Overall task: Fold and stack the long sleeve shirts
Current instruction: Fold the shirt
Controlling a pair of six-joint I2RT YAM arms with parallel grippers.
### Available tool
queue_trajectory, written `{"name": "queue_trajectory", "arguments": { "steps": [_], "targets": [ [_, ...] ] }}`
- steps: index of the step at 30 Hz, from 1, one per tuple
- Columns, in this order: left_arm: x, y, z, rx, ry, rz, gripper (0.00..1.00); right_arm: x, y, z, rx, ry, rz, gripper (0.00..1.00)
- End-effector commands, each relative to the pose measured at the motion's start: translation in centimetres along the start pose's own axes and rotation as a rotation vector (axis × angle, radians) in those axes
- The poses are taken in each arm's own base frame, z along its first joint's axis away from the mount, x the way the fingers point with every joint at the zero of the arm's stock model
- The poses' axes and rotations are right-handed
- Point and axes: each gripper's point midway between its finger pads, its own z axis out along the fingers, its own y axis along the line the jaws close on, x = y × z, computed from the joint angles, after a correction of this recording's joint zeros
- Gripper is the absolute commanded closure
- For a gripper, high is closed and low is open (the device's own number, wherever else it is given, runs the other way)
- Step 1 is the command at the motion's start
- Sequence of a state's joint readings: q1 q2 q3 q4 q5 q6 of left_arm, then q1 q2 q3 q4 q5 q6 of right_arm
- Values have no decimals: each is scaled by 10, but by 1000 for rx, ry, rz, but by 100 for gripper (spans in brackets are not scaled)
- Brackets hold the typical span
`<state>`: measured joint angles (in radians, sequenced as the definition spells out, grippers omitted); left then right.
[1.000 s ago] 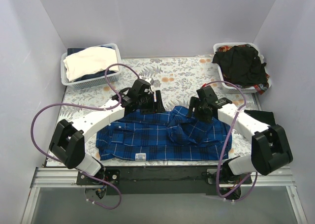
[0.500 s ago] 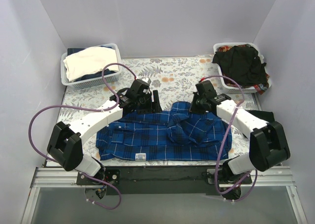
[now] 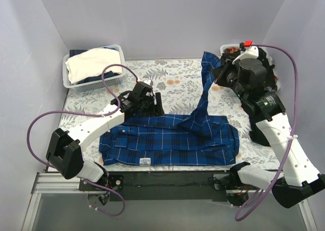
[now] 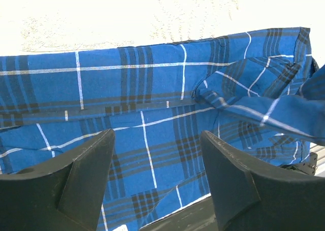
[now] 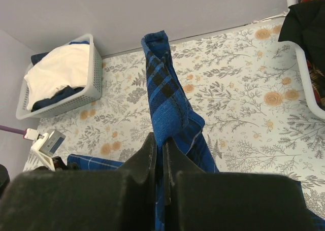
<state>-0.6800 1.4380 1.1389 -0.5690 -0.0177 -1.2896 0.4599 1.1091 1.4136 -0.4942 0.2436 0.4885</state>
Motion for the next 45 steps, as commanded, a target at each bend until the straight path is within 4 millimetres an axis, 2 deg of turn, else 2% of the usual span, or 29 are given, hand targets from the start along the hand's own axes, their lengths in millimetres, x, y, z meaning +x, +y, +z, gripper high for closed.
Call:
{"name": "queue_trajectory", "arguments": {
  "steps": [1, 6, 11, 12, 13, 14, 16, 17, 18, 19, 22, 24, 25, 26, 27, 29, 30, 32, 34, 37, 38, 41, 43, 44, 45],
  "targets": [
    [-18, -4, -19, 10, -67, 18, 32, 2, -6, -11, 21, 24, -37, 99],
    [-19, -3, -20, 1, -70, 18, 31, 35, -14, -15, 26, 99, -19, 99],
    [-18, 0, -21, -15, -74, -1, 31, 84, -27, -25, 85, 189, -19, 99],
    [-19, 0, -22, -11, -81, -6, 31, 89, -32, -27, 115, 192, -30, 99],
    [-18, 2, -21, -17, -81, -10, 31, 103, -37, -29, 154, 228, -25, 99],
    [-18, 2, -21, -18, -82, -21, 31, 114, -30, -32, 147, 254, -47, 99],
    [-17, 2, -21, -22, -79, -28, 31, 130, -31, -33, 182, 272, -82, 99],
    [-17, 3, -21, -30, -78, -37, 31, 149, -18, -38, 154, 306, -114, 99],
    [-18, 4, -21, -38, -81, -45, 30, 154, -18, -38, 172, 296, -139, 99],
    [-19, 5, -22, -46, -84, -51, 30, 168, -14, -34, 180, 327, -171, 99],
    [-20, 17, -24, -128, -92, -104, 29, 205, 15, -35, 146, 380, -270, 99],
    [-22, 38, -29, -221, -98, -184, 28, 209, 32, -32, 132, 374, -299, 99],
    [-22, 46, -31, -251, -100, -224, 28, 219, 40, -26, 137, 389, -333, 99],
    [-16, 60, -35, -293, -83, -258, 28, 225, 51, -26, 114, 397, -351, 99],
    [-19, 76, -39, -317, -92, -339, 28, 222, 64, -25, 83, 391, -375, 99],
    [-22, 90, -51, -311, -120, -404, 28, 240, 87, -19, 17, 425, -415, 99],
    [-19, 106, -53, -327, -119, -447, 28, 248, 96, -15, -13, 442, -452, 99],
    [-20, 113, -59, -324, -135, -458, 28, 263, 117, -15, -101, 479, -453, 99],
    [-21, 116, -64, -325, -141, -445, 27, 278, 128, -13, -152, 516, -464, 99],
    [-19, 116, -65, -323, -126, -431, 27, 298, 138, -21, -232, 594, -478, 77],
    [-17, 116, -64, -323, -118, -427, 26, 302, 140, -25, -257, 613, -482, 61],
    [-15, 113, -62, -305, -102, -420, 26, 299, 136, -35, -289, 623, -482, 40],
    [-12, 112, -60, -298, -85, -413, 25, 286, 141, -46, -356, 595, -459, 30],
    [-10, 109, -58, -282, -68, -411, 25, 292, 137, -52, -391, 616, -482, 27],
    [-8, 107, -57, -272, -53, -400, 25, 281, 137, -58, -411, 591, -461, 26]
  ]
}}
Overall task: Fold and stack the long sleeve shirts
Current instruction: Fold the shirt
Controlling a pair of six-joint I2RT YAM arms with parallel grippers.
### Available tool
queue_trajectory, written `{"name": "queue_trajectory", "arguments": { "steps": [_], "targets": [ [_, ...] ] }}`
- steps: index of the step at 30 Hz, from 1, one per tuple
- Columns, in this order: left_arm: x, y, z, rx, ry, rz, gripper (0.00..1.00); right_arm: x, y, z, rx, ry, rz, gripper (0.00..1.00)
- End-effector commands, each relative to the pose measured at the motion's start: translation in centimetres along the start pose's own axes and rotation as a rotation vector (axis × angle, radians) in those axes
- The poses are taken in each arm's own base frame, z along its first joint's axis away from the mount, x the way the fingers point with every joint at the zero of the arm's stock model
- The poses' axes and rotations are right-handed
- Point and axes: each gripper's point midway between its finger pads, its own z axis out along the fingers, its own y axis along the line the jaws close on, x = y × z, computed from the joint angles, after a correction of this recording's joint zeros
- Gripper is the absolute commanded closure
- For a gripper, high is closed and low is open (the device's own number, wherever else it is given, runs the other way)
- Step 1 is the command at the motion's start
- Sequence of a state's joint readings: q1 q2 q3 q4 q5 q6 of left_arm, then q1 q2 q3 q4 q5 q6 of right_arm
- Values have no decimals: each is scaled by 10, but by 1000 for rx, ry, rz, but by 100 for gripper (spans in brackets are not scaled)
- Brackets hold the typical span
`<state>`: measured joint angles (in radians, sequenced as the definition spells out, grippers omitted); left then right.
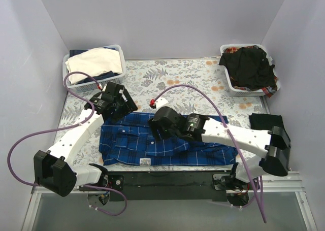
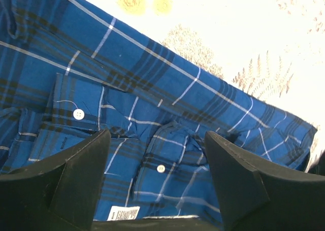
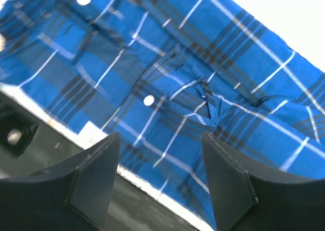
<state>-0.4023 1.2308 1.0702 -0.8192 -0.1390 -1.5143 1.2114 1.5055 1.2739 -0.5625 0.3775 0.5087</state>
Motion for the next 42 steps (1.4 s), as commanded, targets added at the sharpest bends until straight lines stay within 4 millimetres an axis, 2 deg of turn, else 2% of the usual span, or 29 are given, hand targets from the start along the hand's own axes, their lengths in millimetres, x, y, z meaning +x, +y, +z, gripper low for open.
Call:
{"name": "queue_trajectory", "arguments": {
  "steps": [1, 4, 6, 8, 11, 12, 14, 15, 21, 25, 26, 30, 34, 35, 37, 38, 39, 40, 42],
  "targets": [
    [16, -2, 2, 31, 78, 43, 26, -13, 9, -39, -147, -100, -14, 26],
    [27, -6, 4, 61, 138, 75, 27, -6, -20, -47, -75, -125, 58, 27],
    [44, -9, 1, 104, 220, 79, 28, 2, -40, -48, -31, -120, 135, 28],
    [58, -9, 1, 123, 270, 84, 29, 7, -69, -46, 48, -108, 214, 30],
    [88, -6, 2, 133, 347, 104, 33, 12, -96, -48, 104, -109, 297, 32],
    [105, -2, 3, 123, 386, 128, 34, 11, -100, -50, 114, -120, 309, 32],
    [120, -9, 5, 143, 413, 140, 35, 12, -109, -50, 135, -122, 329, 33],
    [135, -11, 8, 135, 445, 168, 36, 13, -111, -51, 140, -119, 331, 33],
    [163, -21, 22, 108, 481, 202, 37, 22, -119, -48, 169, -91, 350, 34],
    [179, -11, 37, 23, 491, 236, 36, 24, -124, -49, 176, -94, 367, 34],
    [185, -3, 44, -19, 504, 246, 36, 26, -125, -49, 177, -93, 371, 34],
    [195, 8, 53, -98, 483, 281, 37, 26, -129, -51, 178, -99, 380, 34],
    [196, 4, 55, -107, 474, 287, 53, 29, -133, -52, 186, -98, 389, 34],
    [196, 3, 53, -110, 477, 290, 66, 28, -133, -52, 187, -99, 390, 35],
    [186, -4, 52, -112, 440, 294, 81, 30, -135, -52, 191, -96, 394, 35],
    [183, -2, 48, -133, 437, 297, 90, 32, -135, -52, 192, -93, 394, 35],
    [180, -4, 45, -137, 428, 300, 91, 32, -136, -52, 193, -93, 395, 35],
    [173, -14, 38, -113, 409, 295, 91, 32, -136, -51, 195, -91, 395, 35],
    [164, -13, 28, -134, 386, 294, 91, 33, -137, -51, 198, -90, 396, 35]
  ]
}}
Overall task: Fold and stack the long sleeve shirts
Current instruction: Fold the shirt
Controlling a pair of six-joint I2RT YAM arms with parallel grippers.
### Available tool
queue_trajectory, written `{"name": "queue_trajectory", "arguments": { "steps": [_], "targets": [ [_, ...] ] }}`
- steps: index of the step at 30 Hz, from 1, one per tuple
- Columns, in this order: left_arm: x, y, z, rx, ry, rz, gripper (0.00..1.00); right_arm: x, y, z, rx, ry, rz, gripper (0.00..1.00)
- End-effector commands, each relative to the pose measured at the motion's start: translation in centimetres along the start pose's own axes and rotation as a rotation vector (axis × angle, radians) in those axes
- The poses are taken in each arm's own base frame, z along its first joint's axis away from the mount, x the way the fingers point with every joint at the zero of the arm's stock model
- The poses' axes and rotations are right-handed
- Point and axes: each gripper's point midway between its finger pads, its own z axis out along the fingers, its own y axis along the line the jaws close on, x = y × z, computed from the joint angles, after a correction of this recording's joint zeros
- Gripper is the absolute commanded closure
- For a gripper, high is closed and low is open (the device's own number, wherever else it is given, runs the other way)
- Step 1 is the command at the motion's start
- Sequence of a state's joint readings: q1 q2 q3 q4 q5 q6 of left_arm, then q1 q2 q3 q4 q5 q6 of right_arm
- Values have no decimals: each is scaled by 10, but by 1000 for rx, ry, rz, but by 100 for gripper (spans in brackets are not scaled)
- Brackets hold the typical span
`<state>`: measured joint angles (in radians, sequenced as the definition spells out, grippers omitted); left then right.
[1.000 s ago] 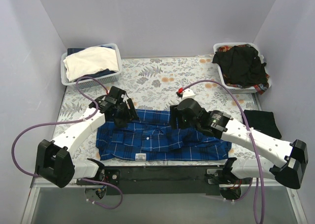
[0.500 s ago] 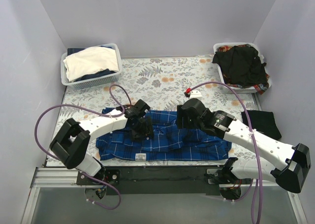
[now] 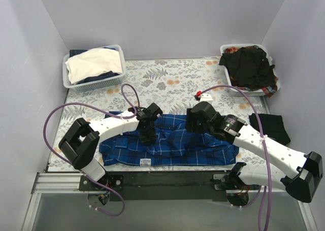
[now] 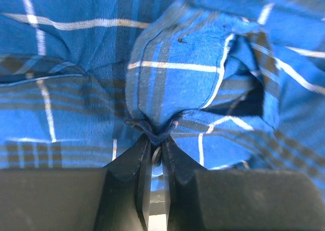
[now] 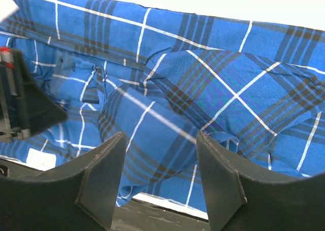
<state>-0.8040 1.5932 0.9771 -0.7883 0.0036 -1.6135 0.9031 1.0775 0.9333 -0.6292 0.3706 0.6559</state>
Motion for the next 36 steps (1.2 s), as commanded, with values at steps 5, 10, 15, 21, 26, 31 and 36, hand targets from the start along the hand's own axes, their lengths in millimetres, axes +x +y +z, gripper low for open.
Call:
{"name": "queue_trajectory", "arguments": {
  "steps": [5, 10, 15, 21, 26, 31, 36],
  "targets": [
    [-32, 1, -88, -13, -190, -48, 100, 0, -10, 1, 25, -13, 32, 36],
    [-39, 27, -128, -60, -300, -129, 100, 3, -30, 2, 96, -4, 85, 36],
    [-39, 51, -154, -42, -398, -231, 100, 3, -50, 7, 167, -1, 140, 37],
    [-53, 53, -193, 66, -536, -284, 100, 10, -67, 28, 248, 60, 151, 38],
    [-65, 46, -227, 162, -632, -265, 100, 15, -65, 51, 243, 126, 142, 40],
    [-75, 43, -245, 182, -690, -248, 97, -5, -68, 57, 278, 69, 170, 42],
    [-86, 45, -253, 145, -737, -240, 94, -50, -66, 41, 275, -80, 165, 42]
  ]
}}
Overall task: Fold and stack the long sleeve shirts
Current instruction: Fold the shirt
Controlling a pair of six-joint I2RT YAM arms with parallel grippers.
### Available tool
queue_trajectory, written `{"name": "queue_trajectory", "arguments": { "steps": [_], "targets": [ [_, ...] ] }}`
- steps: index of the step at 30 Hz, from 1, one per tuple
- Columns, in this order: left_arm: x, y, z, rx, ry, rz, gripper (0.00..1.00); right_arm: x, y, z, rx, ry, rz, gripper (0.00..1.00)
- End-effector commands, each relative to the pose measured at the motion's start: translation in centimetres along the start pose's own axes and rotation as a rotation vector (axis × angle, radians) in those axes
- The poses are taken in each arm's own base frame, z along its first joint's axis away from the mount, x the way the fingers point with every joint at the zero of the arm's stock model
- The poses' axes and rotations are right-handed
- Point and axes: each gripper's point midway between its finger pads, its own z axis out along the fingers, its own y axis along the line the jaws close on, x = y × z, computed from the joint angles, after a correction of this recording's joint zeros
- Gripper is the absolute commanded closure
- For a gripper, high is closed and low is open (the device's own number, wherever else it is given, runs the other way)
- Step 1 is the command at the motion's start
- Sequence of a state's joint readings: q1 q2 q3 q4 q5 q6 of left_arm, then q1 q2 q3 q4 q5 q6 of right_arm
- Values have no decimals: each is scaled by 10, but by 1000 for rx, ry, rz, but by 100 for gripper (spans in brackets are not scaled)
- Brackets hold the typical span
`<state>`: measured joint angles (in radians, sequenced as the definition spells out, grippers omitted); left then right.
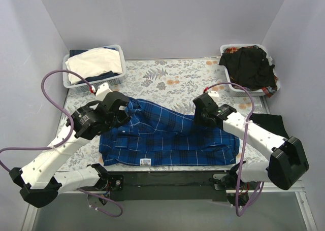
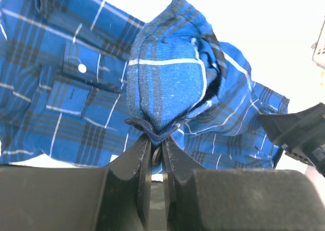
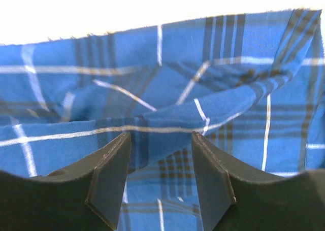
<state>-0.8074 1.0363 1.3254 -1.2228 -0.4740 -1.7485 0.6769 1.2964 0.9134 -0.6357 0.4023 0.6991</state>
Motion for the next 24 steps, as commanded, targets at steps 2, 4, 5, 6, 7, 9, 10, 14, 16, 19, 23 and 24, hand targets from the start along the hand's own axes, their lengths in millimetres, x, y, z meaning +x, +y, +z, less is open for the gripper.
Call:
{"name": "queue_trajectory", "arguments": {
  "steps": [2, 4, 5, 6, 7, 9, 10, 14, 16, 19, 23, 24],
  "targets": [
    [-28, -7, -5, -13, -107, 28, 89, -59, 14, -30, -58, -199, 33, 42],
    [-35, -16, -4, 6, -125, 52, 84, -53, 14, -27, -66, -180, 20, 42],
    [-38, -21, -5, 19, -134, 62, 80, -49, 17, -26, -85, -162, 6, 42],
    [-42, -27, -7, 41, -144, 69, 78, -46, 17, -24, -91, -153, -2, 42],
    [-44, -33, -6, 58, -151, 75, 76, -38, 16, -19, -88, -134, -10, 42],
    [-49, -39, -8, 74, -163, 91, 73, -32, 16, -13, -87, -110, -16, 42],
    [-49, -41, -7, 77, -164, 96, 72, -28, 17, -10, -88, -97, -21, 42],
    [-45, -35, 4, 33, -165, 116, 74, -20, 21, 0, -88, -56, -27, 42],
    [-37, -27, 15, -6, -150, 139, 82, -19, 21, 0, -89, -52, -22, 42],
    [-25, -22, 27, -30, -127, 147, 100, -18, 20, -2, -97, -54, -23, 42],
    [-10, 0, 42, -107, -112, 152, 100, -17, 20, -11, -126, -58, -27, 42],
    [-12, 6, 43, -132, -130, 148, 100, -16, 20, -13, -135, -55, -30, 42]
  ]
}}
